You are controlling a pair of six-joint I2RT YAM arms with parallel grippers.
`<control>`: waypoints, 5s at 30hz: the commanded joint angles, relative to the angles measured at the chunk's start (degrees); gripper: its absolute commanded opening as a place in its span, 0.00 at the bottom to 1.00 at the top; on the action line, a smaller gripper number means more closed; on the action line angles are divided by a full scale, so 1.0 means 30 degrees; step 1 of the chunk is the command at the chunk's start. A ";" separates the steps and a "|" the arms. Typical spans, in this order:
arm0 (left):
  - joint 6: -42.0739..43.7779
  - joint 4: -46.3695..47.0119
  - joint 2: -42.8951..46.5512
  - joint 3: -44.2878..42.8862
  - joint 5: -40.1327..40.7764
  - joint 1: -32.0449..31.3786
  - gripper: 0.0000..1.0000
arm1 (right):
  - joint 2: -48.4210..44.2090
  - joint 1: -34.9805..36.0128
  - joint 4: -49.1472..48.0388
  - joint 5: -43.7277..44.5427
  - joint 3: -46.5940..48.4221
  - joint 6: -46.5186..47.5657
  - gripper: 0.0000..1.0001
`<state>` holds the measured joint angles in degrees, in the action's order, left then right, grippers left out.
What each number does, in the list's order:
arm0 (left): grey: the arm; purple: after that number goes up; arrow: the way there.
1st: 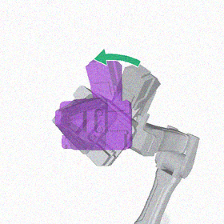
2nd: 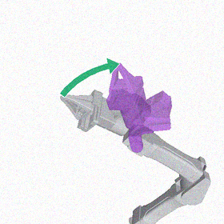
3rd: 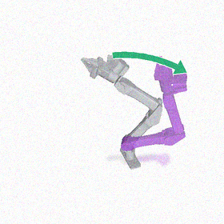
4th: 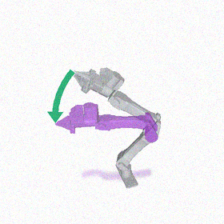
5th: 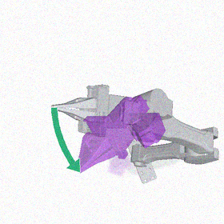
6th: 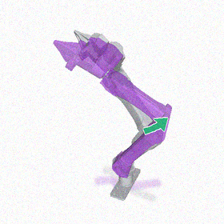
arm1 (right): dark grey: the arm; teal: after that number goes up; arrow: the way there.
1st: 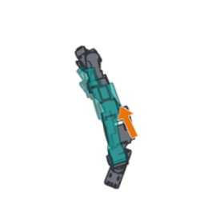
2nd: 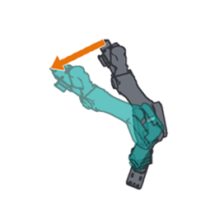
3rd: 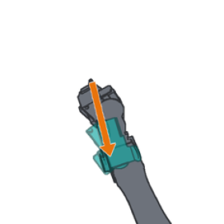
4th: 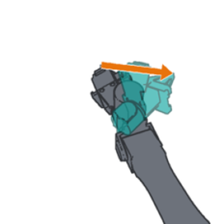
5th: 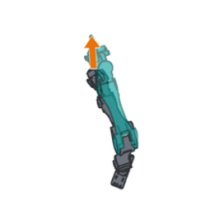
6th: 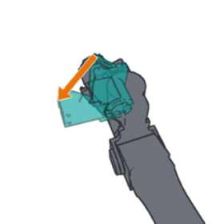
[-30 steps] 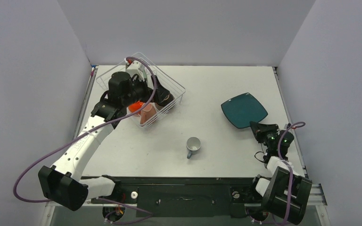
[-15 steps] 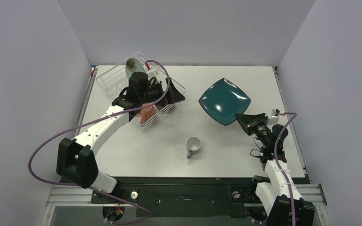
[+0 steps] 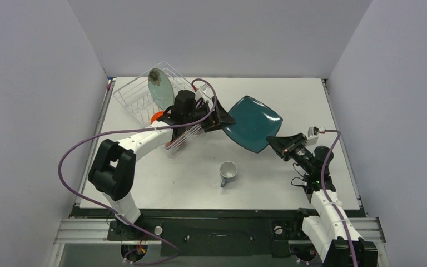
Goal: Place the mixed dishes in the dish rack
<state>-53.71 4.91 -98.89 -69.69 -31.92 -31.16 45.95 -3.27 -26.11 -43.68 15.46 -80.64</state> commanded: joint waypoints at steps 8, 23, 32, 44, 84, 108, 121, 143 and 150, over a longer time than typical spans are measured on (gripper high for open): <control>-0.1817 0.4139 0.1500 0.0283 -0.2186 -0.0650 0.17 | 0.0198 0.1848 -0.1761 -0.1494 0.2411 0.2201 0.00; 1.2244 -1.1782 0.6415 -0.2891 -0.2564 -0.0593 0.00 | -0.0688 0.4128 1.1588 -0.0326 0.7552 1.5529 0.62; 1.5315 -1.6099 0.7572 -0.3223 -0.4219 -0.0714 0.00 | 0.0004 0.8911 1.1173 -0.1968 0.8632 1.7508 0.62; 1.5368 -1.5864 0.8328 -0.2935 -0.5558 -0.1524 0.00 | -0.0183 1.1222 1.2829 0.0974 1.0068 1.8974 0.59; 1.2976 -1.4763 0.8979 -0.3083 -0.4291 -0.0098 0.46 | 0.0108 1.4537 0.4962 0.3573 0.7279 1.4658 0.00; -1.1040 -0.5143 1.2486 0.1638 -0.0489 0.2843 0.94 | 0.1777 2.1867 0.2701 2.2583 0.9344 3.3293 0.00; -1.3293 -1.2881 1.1890 0.0018 0.3932 -0.0393 0.86 | 0.4377 2.5597 -0.0365 2.5236 0.9204 4.1018 0.00; -1.2561 -1.6693 1.1086 -0.2055 0.8949 -0.3329 0.46 | 0.7218 2.7476 -0.2177 2.7983 1.0299 4.5485 0.00; -1.1782 -1.5376 1.1315 -0.1670 0.9855 -0.3676 0.13 | 0.7370 2.7734 -0.2251 2.7913 1.0540 4.5807 0.00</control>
<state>-90.70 -45.63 -65.78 -72.93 -5.63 -41.87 68.31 78.70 -25.06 39.57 42.46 53.76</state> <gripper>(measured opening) 0.241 0.160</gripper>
